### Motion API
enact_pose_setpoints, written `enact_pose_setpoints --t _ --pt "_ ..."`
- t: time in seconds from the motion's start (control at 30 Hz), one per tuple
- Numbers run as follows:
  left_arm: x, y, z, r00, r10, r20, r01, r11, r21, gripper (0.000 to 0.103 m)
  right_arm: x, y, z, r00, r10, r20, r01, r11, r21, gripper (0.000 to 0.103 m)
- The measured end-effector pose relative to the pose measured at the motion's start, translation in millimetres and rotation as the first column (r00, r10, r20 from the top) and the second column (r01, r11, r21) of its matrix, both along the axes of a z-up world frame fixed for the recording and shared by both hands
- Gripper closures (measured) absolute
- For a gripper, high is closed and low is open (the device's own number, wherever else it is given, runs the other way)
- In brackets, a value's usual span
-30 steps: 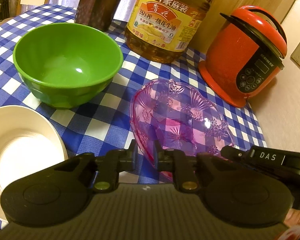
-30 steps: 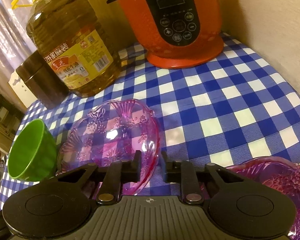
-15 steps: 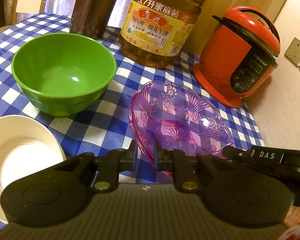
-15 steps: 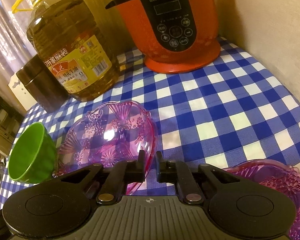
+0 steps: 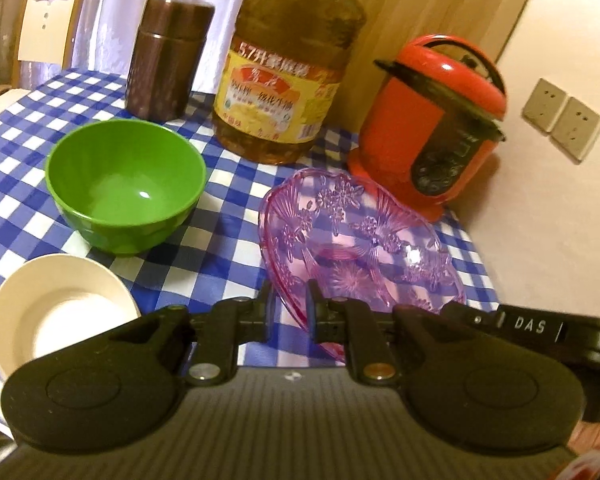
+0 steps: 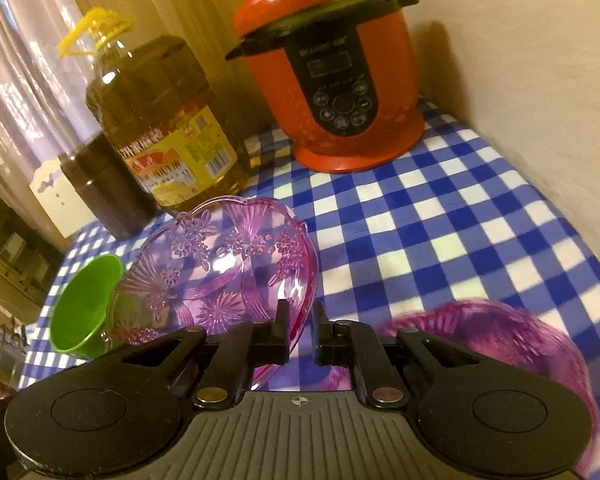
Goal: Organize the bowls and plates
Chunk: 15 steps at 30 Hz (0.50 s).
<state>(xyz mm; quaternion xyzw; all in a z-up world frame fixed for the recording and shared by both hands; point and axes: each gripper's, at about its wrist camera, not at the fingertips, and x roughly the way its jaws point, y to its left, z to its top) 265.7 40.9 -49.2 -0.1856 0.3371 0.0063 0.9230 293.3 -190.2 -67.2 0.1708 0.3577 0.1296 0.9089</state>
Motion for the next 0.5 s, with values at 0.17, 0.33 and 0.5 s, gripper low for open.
enact_pose_setpoints --t 0.17,0.33,0.5 --pt "-30 -10 20 1.000 -0.017 0.014 0.017 1.000 -0.002 0.090 -38 -12 13 1.000 -0.019 0.000 0.019 1.000 0.011 0.093" --pt "-65 -27 37 0.999 -0.040 0.022 0.040 0.999 0.001 0.090 -81 -28 31 0.999 -0.047 0.006 0.047 0.999 0.016 0.092" --pt "-101 -45 49 0.997 -0.073 0.028 0.073 0.997 0.000 0.090 -122 -45 43 0.997 -0.078 0.005 0.078 0.997 0.016 0.092"
